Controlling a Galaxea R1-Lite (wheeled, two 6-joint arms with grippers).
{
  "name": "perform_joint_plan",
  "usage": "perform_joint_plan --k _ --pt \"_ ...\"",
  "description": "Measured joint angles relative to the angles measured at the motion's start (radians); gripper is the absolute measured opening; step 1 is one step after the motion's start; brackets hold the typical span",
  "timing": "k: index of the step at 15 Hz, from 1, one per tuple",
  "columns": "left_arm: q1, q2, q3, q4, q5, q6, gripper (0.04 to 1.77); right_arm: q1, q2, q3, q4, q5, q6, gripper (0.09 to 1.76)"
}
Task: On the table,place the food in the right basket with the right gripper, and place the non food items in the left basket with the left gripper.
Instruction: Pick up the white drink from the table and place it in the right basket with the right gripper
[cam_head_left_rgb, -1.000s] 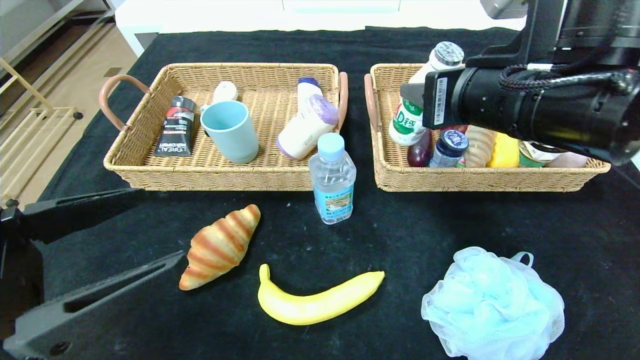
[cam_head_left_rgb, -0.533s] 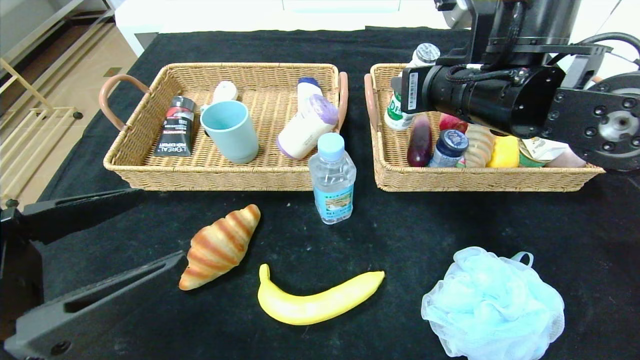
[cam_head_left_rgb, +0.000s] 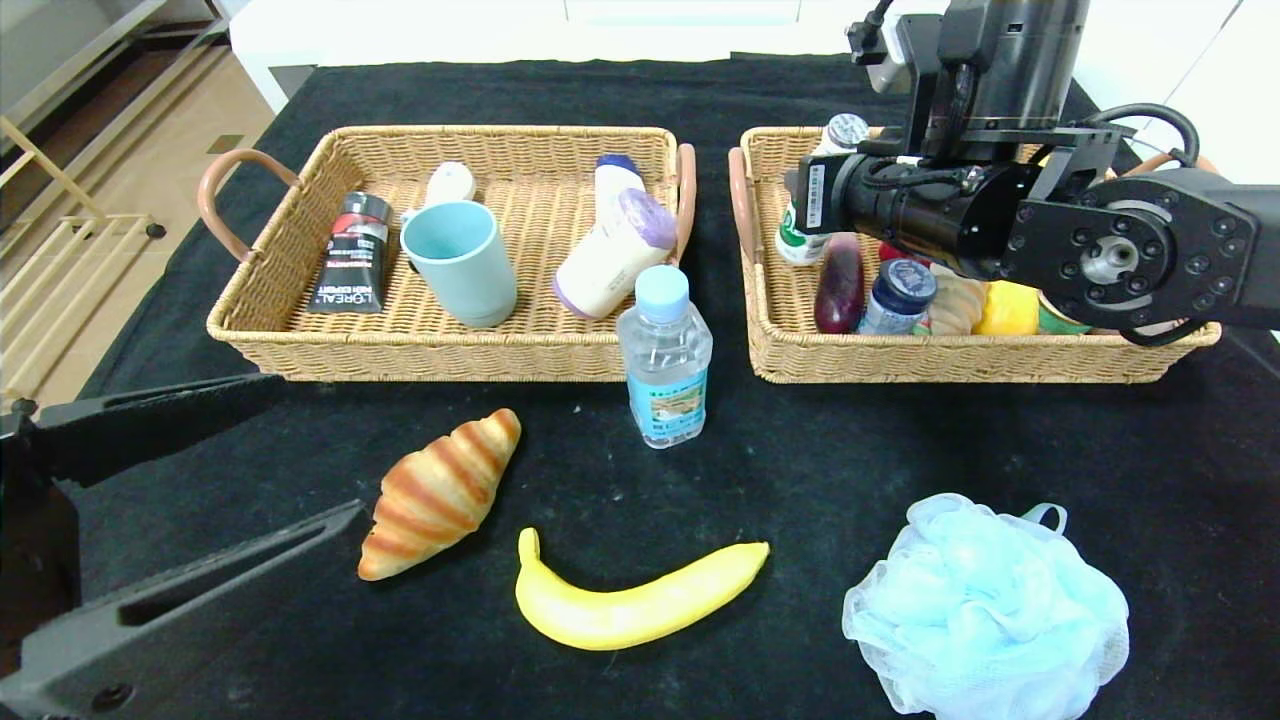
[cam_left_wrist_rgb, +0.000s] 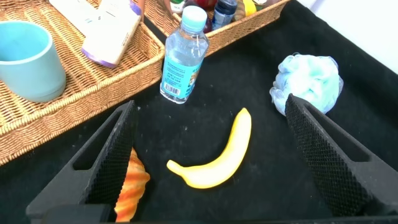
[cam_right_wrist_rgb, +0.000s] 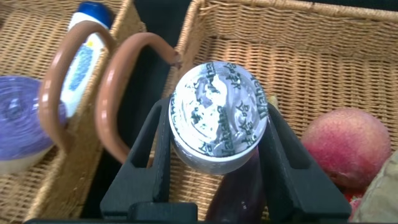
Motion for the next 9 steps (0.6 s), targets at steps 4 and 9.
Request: perform_joint_plan --k 4,9 --pt "0.000 -0.001 0.000 0.001 0.000 0.005 1.72 -0.011 0.011 -0.005 0.000 -0.001 0.009 0.87" --pt "0.000 -0.001 0.001 0.001 0.000 0.006 1.72 -0.012 0.012 -0.005 -0.001 -0.002 0.015 1.12"
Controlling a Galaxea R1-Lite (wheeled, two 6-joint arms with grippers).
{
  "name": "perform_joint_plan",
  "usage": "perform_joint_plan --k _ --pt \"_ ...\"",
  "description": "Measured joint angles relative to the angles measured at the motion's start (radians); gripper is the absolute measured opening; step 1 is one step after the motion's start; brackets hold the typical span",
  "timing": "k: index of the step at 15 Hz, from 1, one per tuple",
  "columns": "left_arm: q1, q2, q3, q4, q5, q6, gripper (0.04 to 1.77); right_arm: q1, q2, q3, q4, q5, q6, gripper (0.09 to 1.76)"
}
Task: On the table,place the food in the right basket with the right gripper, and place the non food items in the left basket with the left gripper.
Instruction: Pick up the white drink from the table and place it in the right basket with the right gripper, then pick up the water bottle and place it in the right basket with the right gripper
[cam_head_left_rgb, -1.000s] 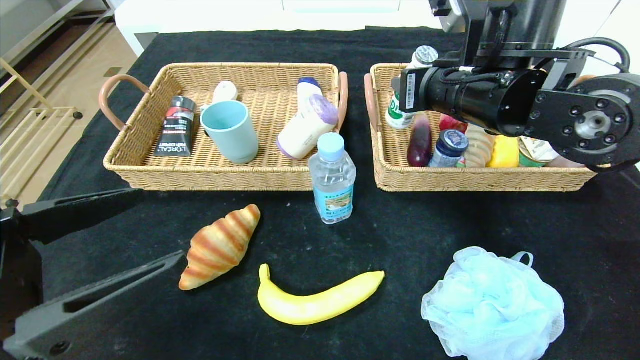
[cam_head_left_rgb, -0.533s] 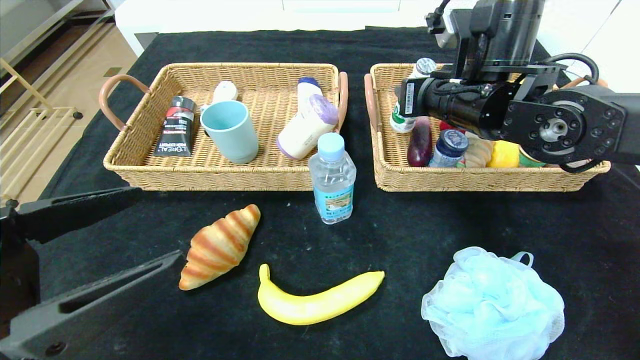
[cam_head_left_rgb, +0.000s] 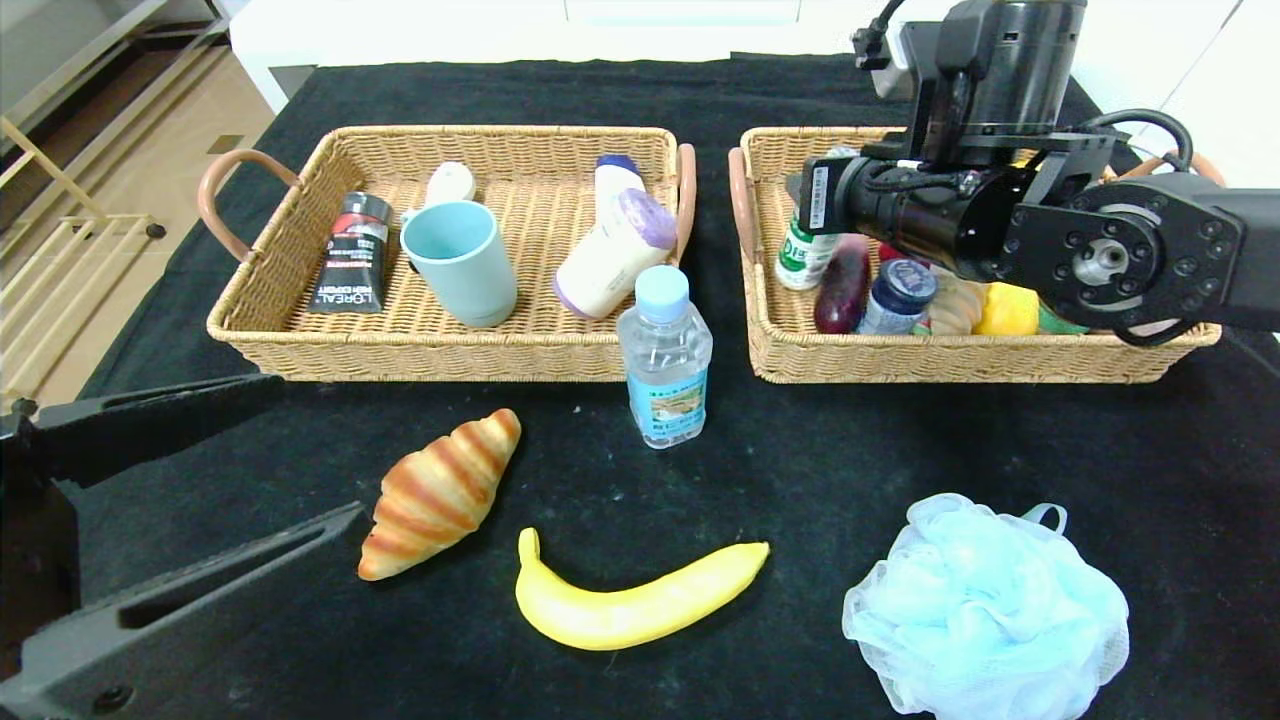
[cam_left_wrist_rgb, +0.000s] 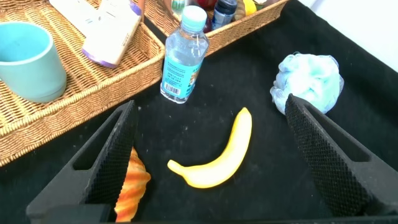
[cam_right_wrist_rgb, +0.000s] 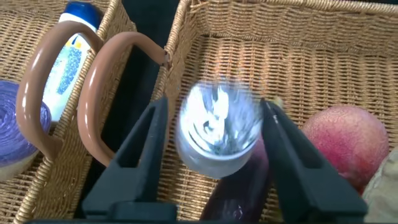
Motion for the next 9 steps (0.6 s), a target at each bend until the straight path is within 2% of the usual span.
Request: perform_joint_plan --k 4,9 --pt "0.000 0.001 0.000 0.002 0.000 0.000 1.72 0.004 -0.008 0.007 0.009 -0.001 0.000 1.35" --pt "0.000 0.001 0.000 0.002 0.000 0.002 1.72 0.019 -0.060 0.059 0.018 -0.010 0.000 1.52"
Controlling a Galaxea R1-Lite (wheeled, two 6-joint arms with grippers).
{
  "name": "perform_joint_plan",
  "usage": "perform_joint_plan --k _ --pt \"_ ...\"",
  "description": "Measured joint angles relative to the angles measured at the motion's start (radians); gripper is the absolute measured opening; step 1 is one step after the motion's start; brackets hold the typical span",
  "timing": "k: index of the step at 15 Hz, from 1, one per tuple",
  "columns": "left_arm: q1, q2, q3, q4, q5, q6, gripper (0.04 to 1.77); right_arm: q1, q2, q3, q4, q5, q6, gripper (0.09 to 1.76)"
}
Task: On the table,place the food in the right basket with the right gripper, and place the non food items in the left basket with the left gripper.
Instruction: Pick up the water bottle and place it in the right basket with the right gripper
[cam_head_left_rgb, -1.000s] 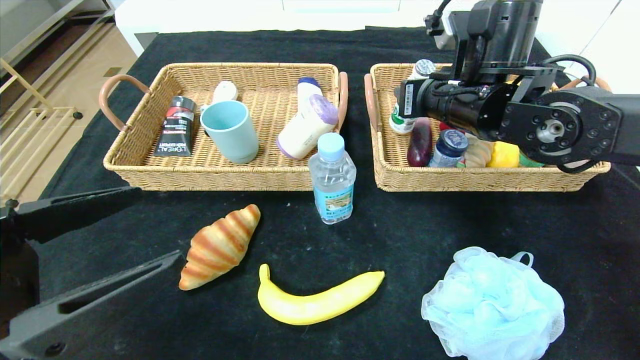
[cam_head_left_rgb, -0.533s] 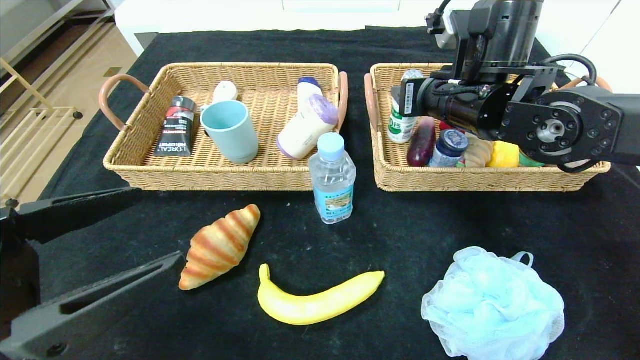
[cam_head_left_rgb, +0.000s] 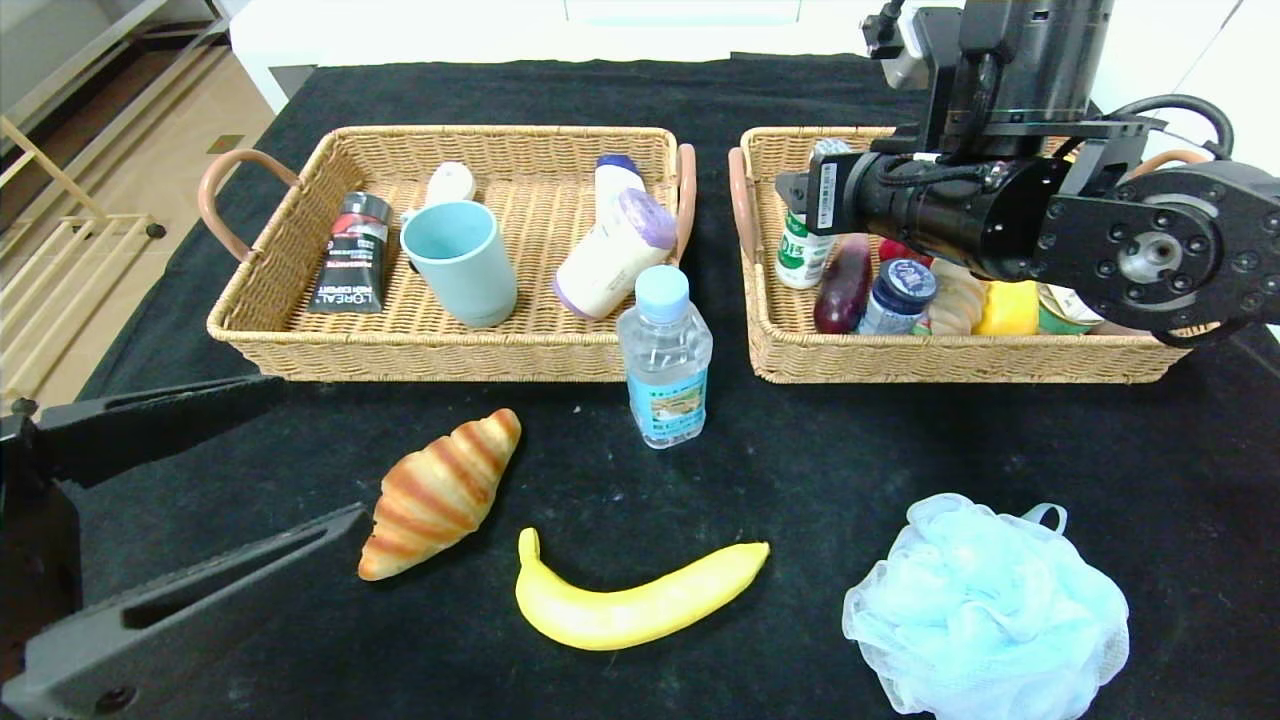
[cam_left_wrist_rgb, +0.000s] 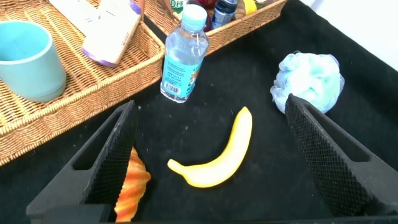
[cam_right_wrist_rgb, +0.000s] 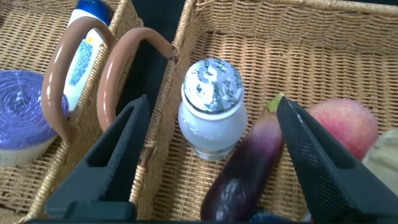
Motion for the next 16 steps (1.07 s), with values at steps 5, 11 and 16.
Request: perform_joint_plan --k 5,11,16 --pt "0.000 0.000 0.001 0.000 0.001 0.005 1.72 0.013 -0.139 0.153 0.025 -0.002 -0.004 1.61" --pt "0.000 -0.001 0.004 0.007 0.002 0.015 1.72 0.114 -0.351 0.344 0.129 -0.004 -0.004 1.66" --pt "0.001 0.001 0.004 0.012 0.003 0.017 1.72 0.239 -0.464 0.548 0.090 -0.003 -0.008 1.68"
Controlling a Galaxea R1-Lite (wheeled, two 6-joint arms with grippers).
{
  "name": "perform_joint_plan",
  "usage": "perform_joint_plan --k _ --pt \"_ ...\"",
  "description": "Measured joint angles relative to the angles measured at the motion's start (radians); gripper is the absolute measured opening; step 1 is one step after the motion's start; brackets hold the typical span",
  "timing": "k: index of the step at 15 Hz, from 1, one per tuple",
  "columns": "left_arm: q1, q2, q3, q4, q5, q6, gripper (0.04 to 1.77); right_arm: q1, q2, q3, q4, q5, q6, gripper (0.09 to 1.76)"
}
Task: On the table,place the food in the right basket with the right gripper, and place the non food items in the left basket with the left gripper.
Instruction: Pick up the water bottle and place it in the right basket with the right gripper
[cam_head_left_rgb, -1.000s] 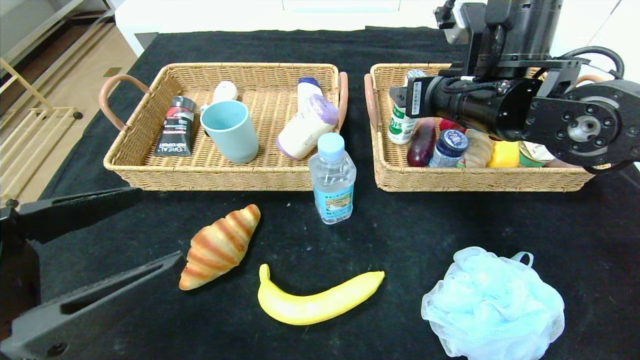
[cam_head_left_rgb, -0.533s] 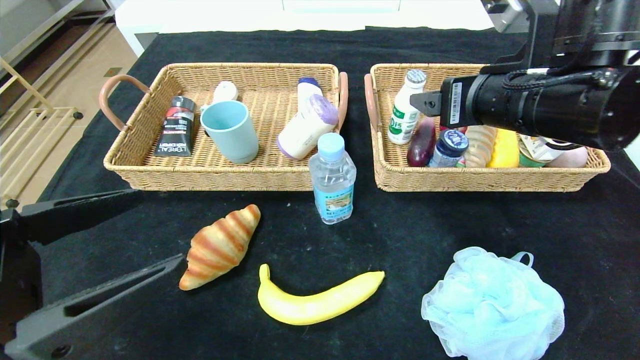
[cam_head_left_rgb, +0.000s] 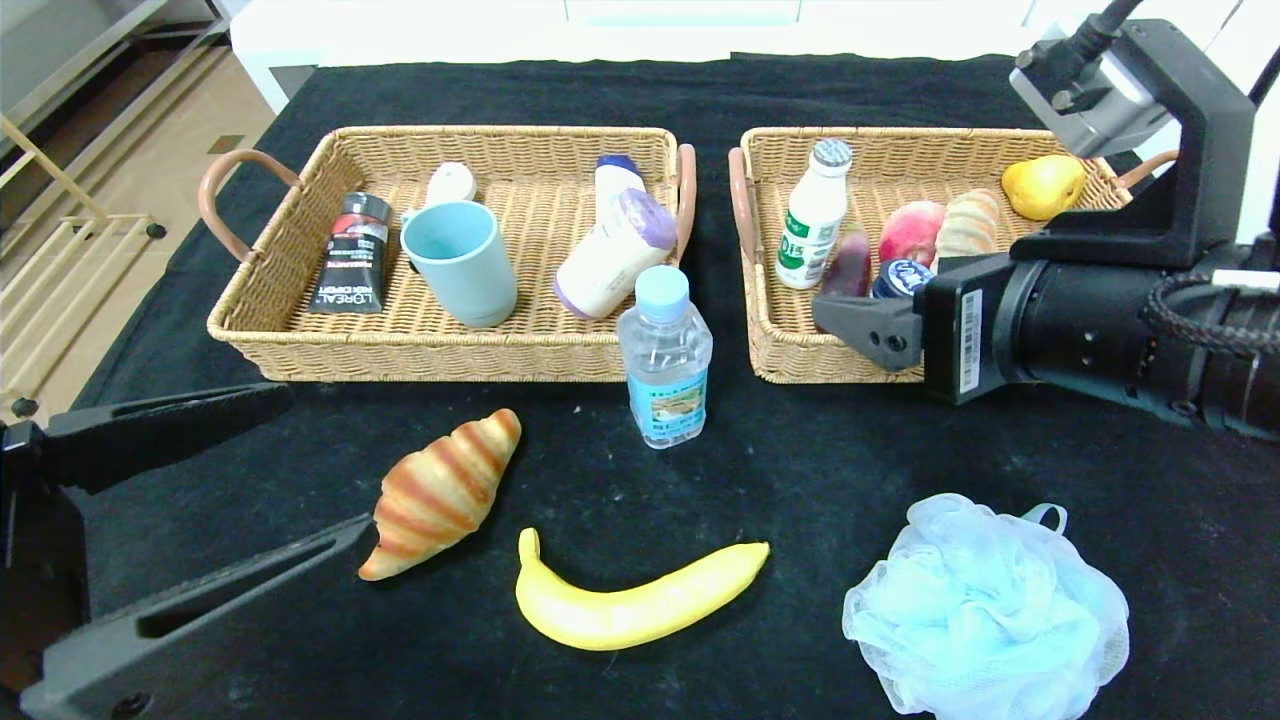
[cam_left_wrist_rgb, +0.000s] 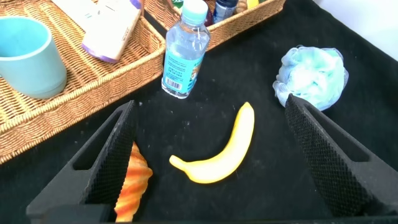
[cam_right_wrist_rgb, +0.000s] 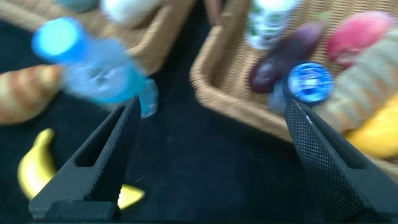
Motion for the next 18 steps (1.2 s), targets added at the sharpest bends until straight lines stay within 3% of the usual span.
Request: perform_joint_plan --k 3,9,18 --pt "0.001 0.003 0.000 0.000 0.000 0.000 1.72 0.086 -0.002 0.069 -0.081 0.000 0.000 1.69" --pt "0.000 -0.001 -0.001 0.000 0.006 0.003 1.72 0.194 0.121 0.093 -0.223 -0.003 -0.009 1.70" --pt "0.000 -0.015 -0.005 0.000 0.006 0.003 1.72 0.222 0.274 0.043 -0.332 -0.079 -0.026 1.70"
